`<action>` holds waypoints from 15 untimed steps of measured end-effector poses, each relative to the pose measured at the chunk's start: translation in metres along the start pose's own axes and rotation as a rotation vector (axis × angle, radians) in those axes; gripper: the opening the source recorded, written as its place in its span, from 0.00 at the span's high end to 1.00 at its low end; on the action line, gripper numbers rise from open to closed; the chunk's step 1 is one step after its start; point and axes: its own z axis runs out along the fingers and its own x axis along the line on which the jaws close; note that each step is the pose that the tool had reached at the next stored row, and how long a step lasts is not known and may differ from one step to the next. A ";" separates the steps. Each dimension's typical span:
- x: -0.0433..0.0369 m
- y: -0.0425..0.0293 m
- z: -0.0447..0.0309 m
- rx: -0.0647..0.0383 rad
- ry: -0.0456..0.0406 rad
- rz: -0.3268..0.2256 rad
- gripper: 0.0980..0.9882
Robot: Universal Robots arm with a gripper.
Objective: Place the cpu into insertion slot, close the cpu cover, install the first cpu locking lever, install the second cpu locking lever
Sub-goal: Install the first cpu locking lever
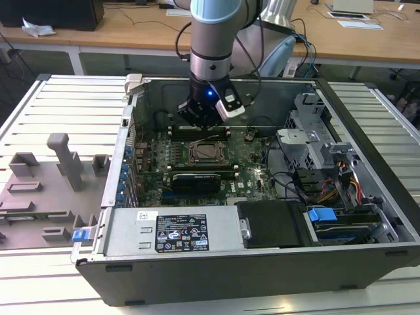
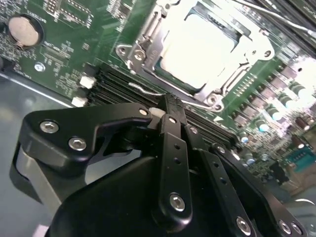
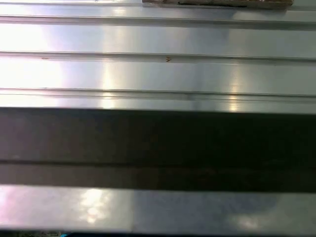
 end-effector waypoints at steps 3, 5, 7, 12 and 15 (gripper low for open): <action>-0.0087 -0.0005 0.0036 0.000 0.0026 0.000 0.99; -0.0121 -0.0006 0.0052 0.000 0.0037 0.000 0.99; -0.0142 -0.0008 0.0075 0.000 0.0042 0.000 0.99; -0.0162 -0.0024 0.0099 0.000 0.0045 0.000 0.99; -0.0163 -0.0033 0.0083 0.001 0.0044 0.000 0.99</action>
